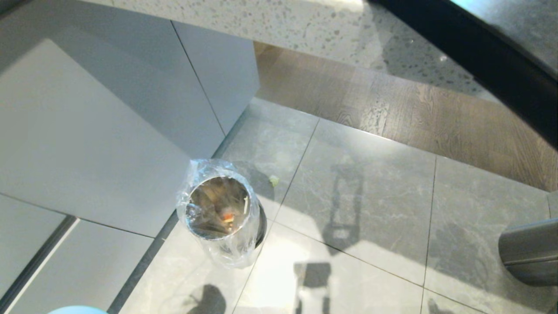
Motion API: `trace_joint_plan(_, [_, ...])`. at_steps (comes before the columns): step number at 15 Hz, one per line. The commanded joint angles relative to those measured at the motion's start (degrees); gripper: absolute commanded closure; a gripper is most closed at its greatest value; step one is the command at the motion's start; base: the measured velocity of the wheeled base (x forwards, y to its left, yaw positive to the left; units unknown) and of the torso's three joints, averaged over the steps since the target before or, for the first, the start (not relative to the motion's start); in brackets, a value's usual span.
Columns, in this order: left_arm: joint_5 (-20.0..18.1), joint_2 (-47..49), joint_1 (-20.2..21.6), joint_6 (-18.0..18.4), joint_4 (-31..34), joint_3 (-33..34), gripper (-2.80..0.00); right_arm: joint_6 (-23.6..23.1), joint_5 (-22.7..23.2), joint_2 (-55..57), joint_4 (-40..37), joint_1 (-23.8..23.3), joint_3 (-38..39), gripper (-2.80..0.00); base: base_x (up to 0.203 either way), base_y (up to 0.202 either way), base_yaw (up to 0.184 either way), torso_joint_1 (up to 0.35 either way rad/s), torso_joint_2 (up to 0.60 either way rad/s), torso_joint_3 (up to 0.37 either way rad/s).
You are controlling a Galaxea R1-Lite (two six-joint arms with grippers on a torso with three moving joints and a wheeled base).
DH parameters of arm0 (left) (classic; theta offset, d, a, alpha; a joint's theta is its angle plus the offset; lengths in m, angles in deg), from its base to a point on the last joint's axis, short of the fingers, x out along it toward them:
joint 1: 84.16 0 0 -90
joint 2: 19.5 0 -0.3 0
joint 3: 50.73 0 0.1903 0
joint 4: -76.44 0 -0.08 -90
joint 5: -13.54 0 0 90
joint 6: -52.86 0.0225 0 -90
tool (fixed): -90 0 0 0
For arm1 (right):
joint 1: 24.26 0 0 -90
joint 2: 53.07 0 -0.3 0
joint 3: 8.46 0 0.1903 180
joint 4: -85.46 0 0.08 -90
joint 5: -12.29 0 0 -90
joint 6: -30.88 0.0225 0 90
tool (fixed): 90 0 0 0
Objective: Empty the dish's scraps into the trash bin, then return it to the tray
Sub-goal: Put the bowl back to the table
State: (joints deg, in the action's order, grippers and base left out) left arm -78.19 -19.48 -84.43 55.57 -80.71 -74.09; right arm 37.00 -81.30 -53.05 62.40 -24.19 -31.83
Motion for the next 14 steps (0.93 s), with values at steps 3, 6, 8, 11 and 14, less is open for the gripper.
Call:
trace_joint_plan(3, [0.0, 0.0, 0.0, 0.0, 0.0, 0.0, 0.0, 0.0, 0.0, 0.0, 0.1, 0.0, 0.0, 0.0, 0.0, 0.0, 0.0, 0.0, 0.0, 0.0])
trace_joint_plan(6, [0.0, 0.0, -0.1, 0.0, 0.0, 0.0, 0.0, 0.0, 0.0, 0.0, 0.1, 0.0, 0.0, 0.0, 0.0, 0.0, 0.0, 0.0, 0.0, 0.0])
trace_joint_plan(8, [0.0, 0.0, 0.0, 0.0, 0.0, 0.0, 0.0, 0.0, 0.0, 0.0, 0.1, 0.0, 0.0, 0.0, 0.0, 0.0, 0.0, 0.0, 0.0, 0.0])
trace_joint_plan(11, [0.0, 0.0, 0.0, 0.0, 0.0, 0.0, 0.0, 0.0, 0.0, 0.1, 0.1, 0.0, 0.0, 0.0, 0.0, 0.0, 0.0, 0.0, 0.0, 0.0])
trace_joint_plan(14, [0.0, 0.0, 0.0, 0.0, 0.0, 0.0, 0.0, 0.0, 0.0, 0.0, 0.1, 0.0, 0.0, 0.0, 0.0, 0.0, 0.0, 0.0, 0.0, 0.0])
